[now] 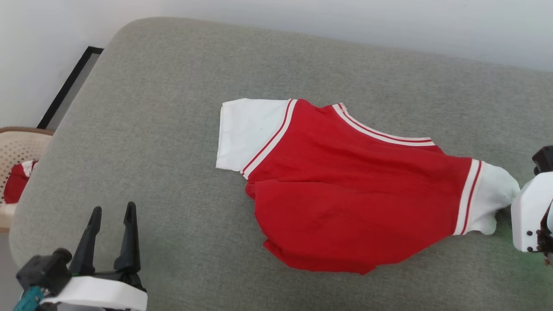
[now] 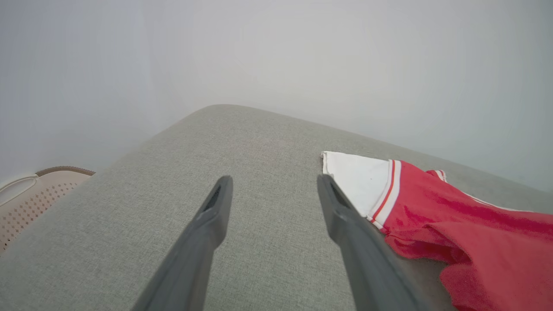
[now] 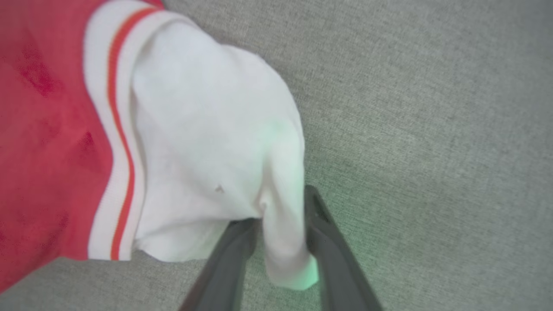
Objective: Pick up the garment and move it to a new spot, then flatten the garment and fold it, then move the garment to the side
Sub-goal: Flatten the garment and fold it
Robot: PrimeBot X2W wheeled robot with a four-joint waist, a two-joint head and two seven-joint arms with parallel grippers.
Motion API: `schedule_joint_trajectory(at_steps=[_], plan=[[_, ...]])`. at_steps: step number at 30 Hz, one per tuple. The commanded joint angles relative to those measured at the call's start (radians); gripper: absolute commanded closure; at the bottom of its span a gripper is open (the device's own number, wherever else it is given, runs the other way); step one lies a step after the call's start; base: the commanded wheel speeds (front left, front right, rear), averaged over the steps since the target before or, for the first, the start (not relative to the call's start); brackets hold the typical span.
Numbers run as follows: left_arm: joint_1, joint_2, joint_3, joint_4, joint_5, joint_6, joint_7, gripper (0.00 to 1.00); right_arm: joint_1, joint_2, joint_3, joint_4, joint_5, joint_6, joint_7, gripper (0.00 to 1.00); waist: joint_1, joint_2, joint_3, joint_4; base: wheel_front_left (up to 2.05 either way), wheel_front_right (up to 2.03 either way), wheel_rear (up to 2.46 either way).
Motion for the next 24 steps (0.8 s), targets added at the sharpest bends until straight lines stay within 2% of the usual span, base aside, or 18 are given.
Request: schedule_joint_trajectory(at_steps=[1, 6, 9, 15, 16, 24], plan=[[-0.023, 0.015, -0.003, 0.001, -0.006, -0.011, 0.019, 0.00, -0.010, 0.003, 0.005, 0.006, -0.001, -0.001, -0.019, 0.00, 0.0000, 0.0000, -0.008, -0.012, 0.00, 0.00, 0.00], [-0.083, 0.085, -0.020, -0.018, -0.024, -0.040, 0.135, 0.00, 0.000, 0.014, -0.009, -0.045, 0.025, -0.001, -0.065, 0.00, 0.0000, 0.0000, -0.021, -0.057, 0.00, 0.00, 0.00], [-0.144, 0.140, -0.031, -0.036, -0.049, -0.056, 0.233, 0.00, 0.023, 0.045, -0.036, -0.109, 0.018, -0.001, -0.098, 0.00, 0.0000, 0.0000, -0.021, -0.096, 0.00, 0.00, 0.00], [-0.307, 0.256, -0.061, 0.003, -0.106, -0.077, 0.440, 0.00, 0.064, 0.150, -0.092, -0.276, -0.017, -0.001, -0.192, 0.00, 0.0000, 0.0000, 0.001, -0.189, 0.00, 0.00, 0.00], [-0.307, 0.256, -0.061, 0.003, -0.106, -0.077, 0.440, 0.00, 0.064, 0.150, -0.092, -0.276, -0.017, -0.001, -0.192, 0.00, 0.0000, 0.0000, 0.001, -0.189, 0.00, 0.00, 0.00], [-0.544, 0.368, -0.130, 0.188, -0.177, -0.089, 0.648, 0.00, 0.061, 0.292, -0.088, -0.466, -0.084, -0.001, -0.401, 0.00, 0.0000, 0.0000, 0.072, -0.322, 0.00, 0.00, 0.00]])
